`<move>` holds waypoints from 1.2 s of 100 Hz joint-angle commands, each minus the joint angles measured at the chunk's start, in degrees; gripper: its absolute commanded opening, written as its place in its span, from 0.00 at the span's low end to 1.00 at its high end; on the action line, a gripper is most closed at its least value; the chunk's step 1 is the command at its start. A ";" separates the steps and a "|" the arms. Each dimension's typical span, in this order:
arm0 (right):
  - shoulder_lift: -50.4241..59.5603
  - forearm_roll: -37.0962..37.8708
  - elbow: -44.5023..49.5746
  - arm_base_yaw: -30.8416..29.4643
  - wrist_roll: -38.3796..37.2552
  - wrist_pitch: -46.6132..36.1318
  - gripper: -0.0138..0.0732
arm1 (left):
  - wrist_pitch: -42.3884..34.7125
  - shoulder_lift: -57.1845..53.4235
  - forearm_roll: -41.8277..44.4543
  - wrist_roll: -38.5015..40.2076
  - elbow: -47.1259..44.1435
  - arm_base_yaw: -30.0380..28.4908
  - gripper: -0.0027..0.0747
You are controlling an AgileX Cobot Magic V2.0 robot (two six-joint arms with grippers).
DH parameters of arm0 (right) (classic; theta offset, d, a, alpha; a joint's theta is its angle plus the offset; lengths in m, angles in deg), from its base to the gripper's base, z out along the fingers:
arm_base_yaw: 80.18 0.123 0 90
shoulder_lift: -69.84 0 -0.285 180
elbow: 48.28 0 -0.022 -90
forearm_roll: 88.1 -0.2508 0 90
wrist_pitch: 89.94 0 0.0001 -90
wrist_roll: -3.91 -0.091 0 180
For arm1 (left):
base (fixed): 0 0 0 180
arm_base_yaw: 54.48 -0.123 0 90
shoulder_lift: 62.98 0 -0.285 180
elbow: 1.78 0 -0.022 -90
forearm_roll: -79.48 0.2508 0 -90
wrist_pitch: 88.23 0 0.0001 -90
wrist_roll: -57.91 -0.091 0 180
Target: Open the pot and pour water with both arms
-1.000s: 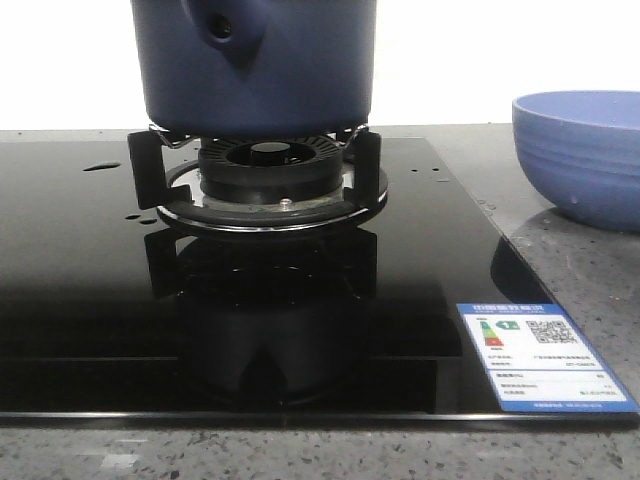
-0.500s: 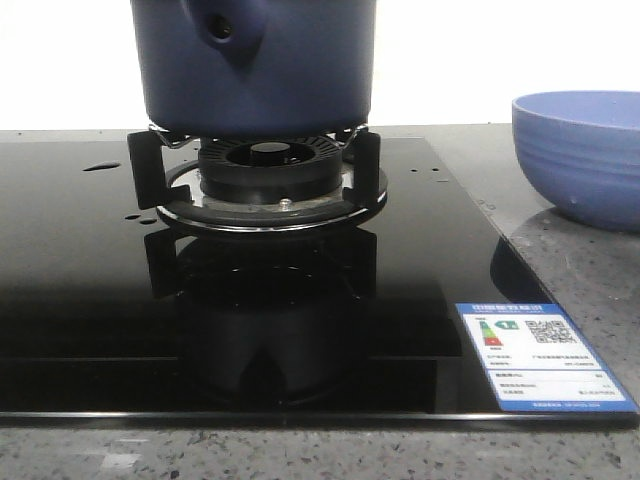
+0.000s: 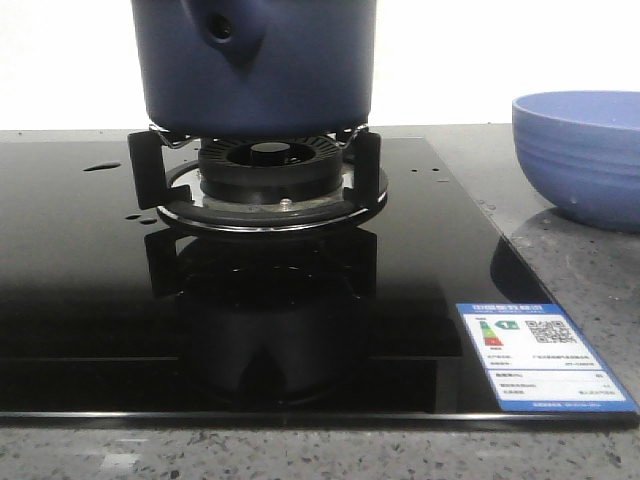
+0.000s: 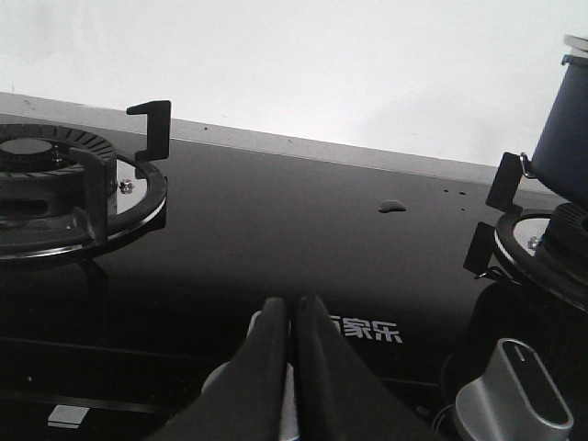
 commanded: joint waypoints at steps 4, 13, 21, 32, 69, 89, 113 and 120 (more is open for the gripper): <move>-0.54 -1.56 -1.45 0.16 0.46 -3.97 0.09 | -4.30 -1.53 -0.15 0.59 -1.92 0.03 0.01; -0.54 -0.64 -1.57 0.16 -0.88 -6.58 0.09 | -4.30 -1.53 -0.15 0.59 -1.92 0.03 0.01; -0.54 11.84 -2.08 0.16 -13.85 -8.41 0.09 | -4.30 -1.53 -0.15 0.59 -1.92 0.03 0.01; -0.62 44.21 -2.45 0.30 -47.01 -9.79 0.09 | -4.30 -1.53 -0.15 0.59 -1.92 0.03 0.01; 0.11 68.26 6.56 8.84 -61.10 -28.20 0.09 | -4.30 -1.53 -0.15 0.59 -1.92 0.03 0.01; 5.47 68.39 13.01 9.47 -61.10 -28.37 0.09 | -4.30 -1.53 -0.15 0.59 -1.92 0.03 0.01; 13.35 69.66 15.16 8.84 -61.10 -19.44 0.09 | -4.30 -1.53 -0.15 0.59 -1.92 0.03 0.01; 13.48 70.40 15.16 8.72 -61.10 -17.57 0.09 | -4.30 -1.53 -0.15 0.59 -1.92 0.03 0.01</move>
